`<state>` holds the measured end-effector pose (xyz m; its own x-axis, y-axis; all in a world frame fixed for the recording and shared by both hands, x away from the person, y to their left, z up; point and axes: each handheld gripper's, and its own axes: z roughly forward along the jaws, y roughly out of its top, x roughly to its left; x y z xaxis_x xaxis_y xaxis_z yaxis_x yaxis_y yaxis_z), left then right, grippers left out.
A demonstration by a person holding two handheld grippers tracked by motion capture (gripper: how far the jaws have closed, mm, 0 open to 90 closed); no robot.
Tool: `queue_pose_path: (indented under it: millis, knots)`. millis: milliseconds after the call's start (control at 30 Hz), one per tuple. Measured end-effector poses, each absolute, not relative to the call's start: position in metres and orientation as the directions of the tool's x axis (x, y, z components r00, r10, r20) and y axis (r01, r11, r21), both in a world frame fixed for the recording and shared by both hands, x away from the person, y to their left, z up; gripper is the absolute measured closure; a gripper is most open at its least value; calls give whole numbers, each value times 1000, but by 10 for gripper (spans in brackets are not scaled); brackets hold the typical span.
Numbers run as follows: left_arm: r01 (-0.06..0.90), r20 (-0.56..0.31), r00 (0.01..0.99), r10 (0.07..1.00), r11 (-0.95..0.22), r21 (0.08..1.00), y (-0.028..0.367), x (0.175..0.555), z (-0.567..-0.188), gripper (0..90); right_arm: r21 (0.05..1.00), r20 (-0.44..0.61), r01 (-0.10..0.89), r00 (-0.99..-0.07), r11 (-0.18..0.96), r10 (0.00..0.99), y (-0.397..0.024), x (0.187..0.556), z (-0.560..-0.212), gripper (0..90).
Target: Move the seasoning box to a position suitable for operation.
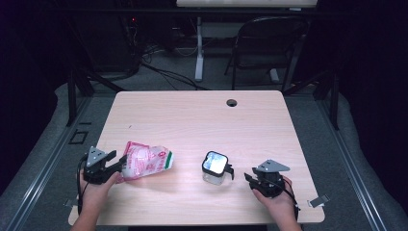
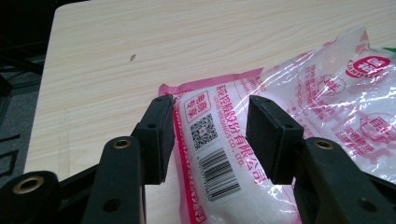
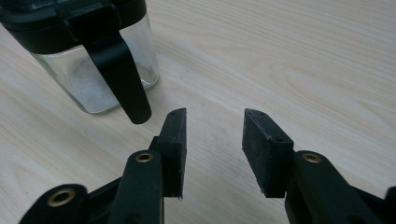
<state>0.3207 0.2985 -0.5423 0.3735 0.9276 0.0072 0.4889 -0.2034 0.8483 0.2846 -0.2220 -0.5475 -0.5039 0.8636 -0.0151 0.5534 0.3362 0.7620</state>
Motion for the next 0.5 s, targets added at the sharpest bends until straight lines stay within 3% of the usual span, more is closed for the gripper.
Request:
queue_pose_path:
  millis: [500]
  knots:
    - [505, -43, 371, 928, -163, 848, 299, 321, -543, 508, 751, -42, 521, -577, 407, 815, -201, 278, -546, 607]
